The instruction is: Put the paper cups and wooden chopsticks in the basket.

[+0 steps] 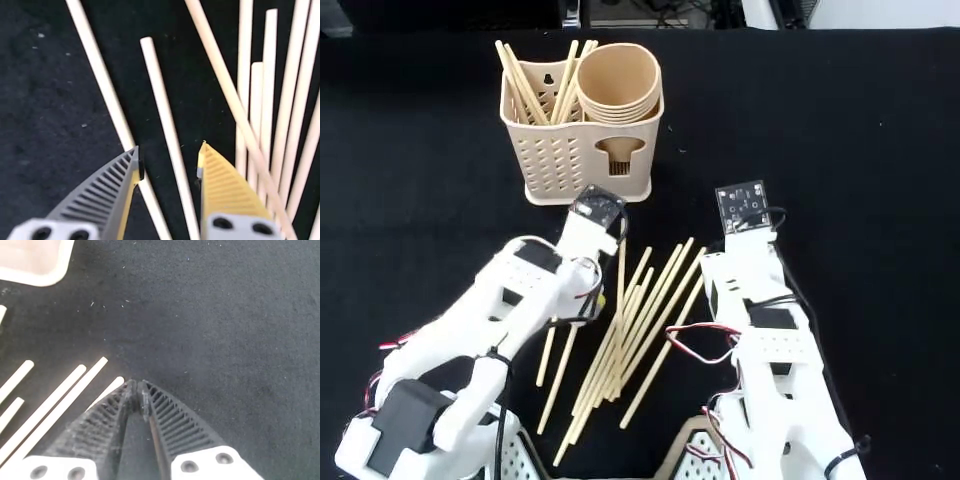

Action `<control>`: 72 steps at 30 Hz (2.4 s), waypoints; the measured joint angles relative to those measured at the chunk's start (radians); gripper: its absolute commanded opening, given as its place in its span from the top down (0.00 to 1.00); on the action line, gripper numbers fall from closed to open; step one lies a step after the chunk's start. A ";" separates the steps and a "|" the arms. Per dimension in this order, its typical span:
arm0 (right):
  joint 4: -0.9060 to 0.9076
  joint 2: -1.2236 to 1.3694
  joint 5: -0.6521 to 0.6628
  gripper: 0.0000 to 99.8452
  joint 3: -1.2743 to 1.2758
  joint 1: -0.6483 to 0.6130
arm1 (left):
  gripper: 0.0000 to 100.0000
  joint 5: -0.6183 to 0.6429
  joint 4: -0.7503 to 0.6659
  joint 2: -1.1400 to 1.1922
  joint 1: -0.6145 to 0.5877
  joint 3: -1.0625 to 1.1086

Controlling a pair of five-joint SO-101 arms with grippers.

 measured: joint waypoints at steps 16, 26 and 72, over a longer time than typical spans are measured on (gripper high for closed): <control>0.000 0.000 0.000 0.97 0.000 0.002 | 0.75 -0.041 -0.026 0.000 -0.069 0.032; 0.000 0.000 0.000 0.97 0.000 0.002 | 0.75 -0.041 -0.028 0.144 -0.072 -0.009; 0.000 0.000 0.000 0.97 0.000 0.002 | 0.91 -0.052 -0.058 0.000 0.052 0.080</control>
